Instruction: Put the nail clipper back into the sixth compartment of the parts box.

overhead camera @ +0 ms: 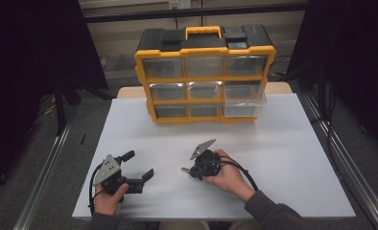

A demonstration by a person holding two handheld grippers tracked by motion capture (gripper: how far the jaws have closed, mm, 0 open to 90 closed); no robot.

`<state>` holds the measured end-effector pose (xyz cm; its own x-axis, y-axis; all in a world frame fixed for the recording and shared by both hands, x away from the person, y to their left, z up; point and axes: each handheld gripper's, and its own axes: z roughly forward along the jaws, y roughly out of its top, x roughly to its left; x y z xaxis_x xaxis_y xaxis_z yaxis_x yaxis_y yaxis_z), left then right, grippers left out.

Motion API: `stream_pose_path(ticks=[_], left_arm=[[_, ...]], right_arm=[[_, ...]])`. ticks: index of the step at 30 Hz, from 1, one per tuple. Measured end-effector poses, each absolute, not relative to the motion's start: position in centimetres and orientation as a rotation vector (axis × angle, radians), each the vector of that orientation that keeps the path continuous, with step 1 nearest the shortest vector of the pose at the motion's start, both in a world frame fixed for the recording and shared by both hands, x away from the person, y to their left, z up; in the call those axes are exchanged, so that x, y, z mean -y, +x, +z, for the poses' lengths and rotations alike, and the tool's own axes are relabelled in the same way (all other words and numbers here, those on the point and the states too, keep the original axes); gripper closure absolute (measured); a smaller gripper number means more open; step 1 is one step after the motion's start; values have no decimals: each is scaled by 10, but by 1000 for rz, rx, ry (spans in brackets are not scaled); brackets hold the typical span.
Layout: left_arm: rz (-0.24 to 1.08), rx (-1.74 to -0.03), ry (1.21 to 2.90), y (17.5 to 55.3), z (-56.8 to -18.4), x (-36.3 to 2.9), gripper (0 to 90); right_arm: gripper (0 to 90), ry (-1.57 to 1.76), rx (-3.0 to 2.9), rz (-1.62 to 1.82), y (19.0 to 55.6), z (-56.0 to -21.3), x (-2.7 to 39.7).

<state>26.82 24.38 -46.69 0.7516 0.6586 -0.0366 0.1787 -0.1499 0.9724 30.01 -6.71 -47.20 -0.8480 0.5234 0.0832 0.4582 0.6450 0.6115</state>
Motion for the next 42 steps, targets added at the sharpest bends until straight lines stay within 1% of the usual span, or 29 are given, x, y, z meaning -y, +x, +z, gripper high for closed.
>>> stream_pose_path(ticks=[11, 12, 14, 15, 17, 19, 20, 21, 23, 41, 42], left_arm=[[487, -664, 1717, 268, -466, -246, 14], [477, -679, 1689, 267, -467, -244, 14], [480, -679, 1690, 267, -467, -245, 15], [495, -663, 1717, 268, -466, -248, 14], [466, -699, 1658, 266, -467, -244, 14], [480, -662, 1707, 268, -466, -248, 14], [460, -693, 1656, 267, -467, -244, 14], [466, -695, 1660, 267, -467, -244, 14], [486, -665, 1710, 267, -465, -247, 15], [491, -664, 1707, 267, -465, -248, 14], [485, -676, 1686, 266, -465, -247, 14]], right_arm=[[805, 901, -2757, 1017, 303, -471, 69], [806, 906, -2759, 1013, 303, -471, 69], [806, 918, -2768, 997, 303, -470, 69], [806, 917, -2769, 994, 303, -470, 69], [805, 940, -2776, 977, 302, -468, 69], [806, 939, -2789, 972, 302, -467, 70], [806, 942, -2792, 968, 302, -467, 70], [806, 962, -2795, 954, 301, -465, 70], [806, 951, -2796, 961, 302, -464, 72], [805, 943, -2837, 941, 297, -446, 90], [805, 940, -2832, 945, 297, -445, 91]])
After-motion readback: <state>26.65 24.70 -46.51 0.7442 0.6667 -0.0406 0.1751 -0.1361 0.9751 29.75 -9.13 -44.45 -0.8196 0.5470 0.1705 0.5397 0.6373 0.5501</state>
